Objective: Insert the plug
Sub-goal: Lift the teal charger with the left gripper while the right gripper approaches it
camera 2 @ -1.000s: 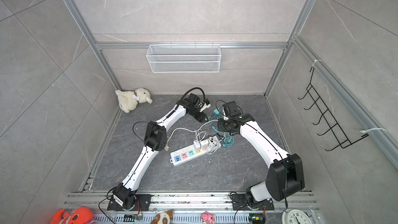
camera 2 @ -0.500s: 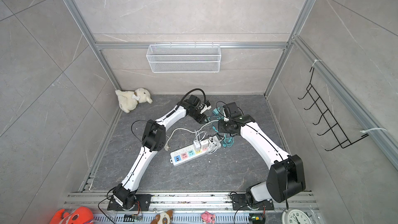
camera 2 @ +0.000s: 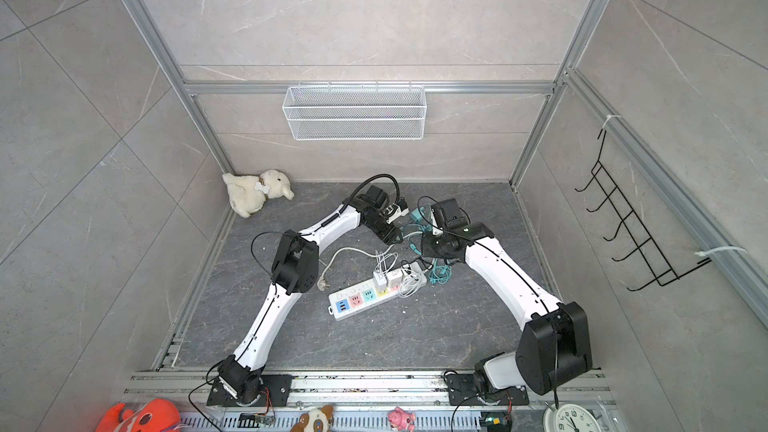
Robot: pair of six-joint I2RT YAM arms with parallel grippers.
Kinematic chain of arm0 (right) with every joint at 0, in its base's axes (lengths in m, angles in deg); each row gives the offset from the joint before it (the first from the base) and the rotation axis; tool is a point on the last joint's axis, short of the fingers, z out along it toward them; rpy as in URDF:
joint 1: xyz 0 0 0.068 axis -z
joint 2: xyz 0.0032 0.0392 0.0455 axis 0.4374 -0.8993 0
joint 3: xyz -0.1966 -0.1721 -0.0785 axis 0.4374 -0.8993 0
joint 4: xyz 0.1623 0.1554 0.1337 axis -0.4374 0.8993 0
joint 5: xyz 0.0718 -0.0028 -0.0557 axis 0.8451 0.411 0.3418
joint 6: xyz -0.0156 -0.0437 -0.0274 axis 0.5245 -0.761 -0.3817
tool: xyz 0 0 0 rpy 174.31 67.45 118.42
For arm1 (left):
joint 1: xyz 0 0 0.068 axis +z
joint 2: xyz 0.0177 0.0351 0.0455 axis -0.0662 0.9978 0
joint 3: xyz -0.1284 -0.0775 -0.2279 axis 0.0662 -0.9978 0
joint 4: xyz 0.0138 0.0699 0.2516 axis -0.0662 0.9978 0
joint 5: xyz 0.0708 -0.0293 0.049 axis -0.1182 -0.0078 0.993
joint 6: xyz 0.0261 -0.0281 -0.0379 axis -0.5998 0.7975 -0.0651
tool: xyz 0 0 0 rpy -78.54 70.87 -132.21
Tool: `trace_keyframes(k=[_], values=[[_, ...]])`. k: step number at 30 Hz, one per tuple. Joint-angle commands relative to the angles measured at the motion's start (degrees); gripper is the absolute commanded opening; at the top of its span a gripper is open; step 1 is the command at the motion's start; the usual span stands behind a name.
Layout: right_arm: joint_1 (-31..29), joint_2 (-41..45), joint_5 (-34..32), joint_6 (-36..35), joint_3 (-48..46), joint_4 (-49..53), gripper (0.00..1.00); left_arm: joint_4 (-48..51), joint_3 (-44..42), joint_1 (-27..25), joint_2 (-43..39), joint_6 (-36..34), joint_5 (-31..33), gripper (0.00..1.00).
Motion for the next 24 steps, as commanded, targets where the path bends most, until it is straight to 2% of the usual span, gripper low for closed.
trace_keyframes(k=[1, 15, 24], values=[[0.19, 1.34, 0.62, -0.93, -0.63, -0.37, 0.47, 4.84, -1.39, -0.07, -1.79, -2.17, 1.83, 0.69], [0.21, 2.55, 1.06, -0.32, -0.63, -0.04, 0.47, 4.65, -5.57, -0.08, -3.8, -4.79, 3.47, 0.62], [0.18, 2.79, 1.28, 0.98, -0.64, -0.53, 0.47, 2.97, -7.76, -0.08, -6.1, -5.15, 3.47, 0.45]])
